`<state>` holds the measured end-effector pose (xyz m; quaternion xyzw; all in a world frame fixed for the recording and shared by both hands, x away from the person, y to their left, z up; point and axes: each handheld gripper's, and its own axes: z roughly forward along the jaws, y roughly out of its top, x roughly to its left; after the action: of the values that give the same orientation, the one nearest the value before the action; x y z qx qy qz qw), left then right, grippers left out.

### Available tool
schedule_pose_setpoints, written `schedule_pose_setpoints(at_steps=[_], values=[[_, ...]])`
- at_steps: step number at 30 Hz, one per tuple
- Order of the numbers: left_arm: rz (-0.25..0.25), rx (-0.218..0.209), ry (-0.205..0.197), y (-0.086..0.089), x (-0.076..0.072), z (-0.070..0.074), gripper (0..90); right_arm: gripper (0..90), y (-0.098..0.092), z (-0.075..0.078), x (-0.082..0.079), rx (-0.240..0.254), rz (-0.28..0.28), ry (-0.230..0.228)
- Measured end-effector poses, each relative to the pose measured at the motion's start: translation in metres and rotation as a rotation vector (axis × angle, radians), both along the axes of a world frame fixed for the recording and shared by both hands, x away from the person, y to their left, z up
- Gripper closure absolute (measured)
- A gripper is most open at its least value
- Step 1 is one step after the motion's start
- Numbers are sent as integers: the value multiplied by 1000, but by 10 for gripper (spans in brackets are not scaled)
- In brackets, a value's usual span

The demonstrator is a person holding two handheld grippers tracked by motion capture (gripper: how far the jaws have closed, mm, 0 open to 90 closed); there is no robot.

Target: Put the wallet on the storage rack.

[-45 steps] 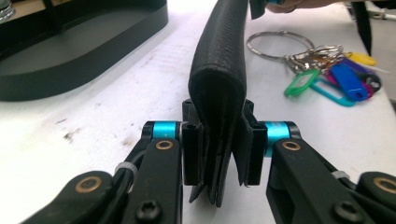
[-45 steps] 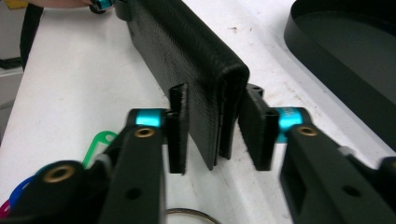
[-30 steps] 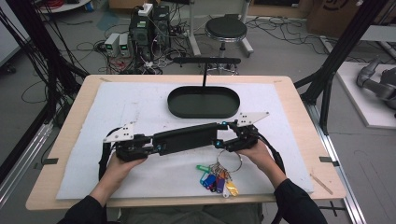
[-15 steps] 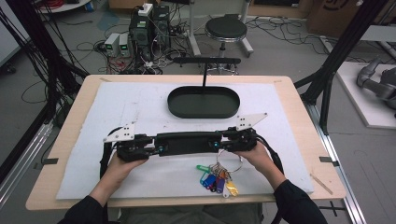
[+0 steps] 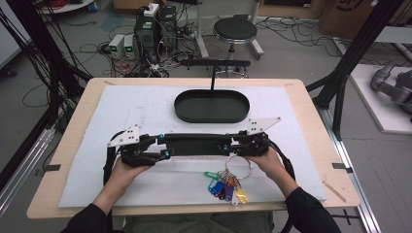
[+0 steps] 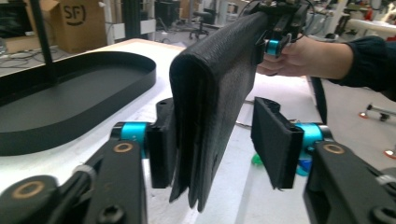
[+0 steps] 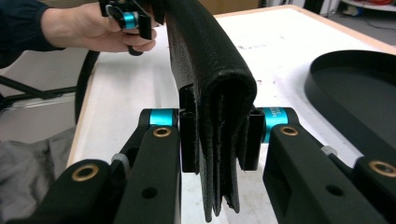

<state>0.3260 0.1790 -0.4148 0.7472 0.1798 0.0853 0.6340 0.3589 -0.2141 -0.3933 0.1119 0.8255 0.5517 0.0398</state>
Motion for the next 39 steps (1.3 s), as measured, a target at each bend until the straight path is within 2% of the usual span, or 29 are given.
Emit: schedule_pose_setpoints(at_steps=[3,8,15,17,18,19,20,22,24,26,29,32,39], values=[[22,5,-3,2,1,1,435,758,-4,2,1,7,-24,-8],[70,14,-10,7,1,3,388,759,-9,5,2,25,-54,-19],[117,23,-29,13,-1,6,354,759,-20,12,5,61,-123,-33],[123,32,-38,14,-3,7,338,759,-25,16,8,67,-174,-50],[123,32,-38,14,-3,7,331,759,-25,16,8,67,-174,-50],[128,33,-40,14,-3,8,325,759,-28,18,11,68,-213,-58],[132,36,-45,15,-4,8,325,759,-28,18,11,68,-213,-58],[136,38,-48,16,-5,9,310,759,-32,21,16,66,-274,-67],[139,39,-50,16,-7,9,306,759,-36,22,20,79,-308,-79],[145,46,-53,17,-8,9,303,759,-37,22,22,84,-320,-75],[142,41,-57,18,-9,10,275,759,-40,24,28,77,-372,-86],[145,44,-64,19,-10,11,272,759,-41,24,32,83,-392,-89],[140,52,-80,19,-12,11,246,758,-34,27,47,82,-450,-107]])
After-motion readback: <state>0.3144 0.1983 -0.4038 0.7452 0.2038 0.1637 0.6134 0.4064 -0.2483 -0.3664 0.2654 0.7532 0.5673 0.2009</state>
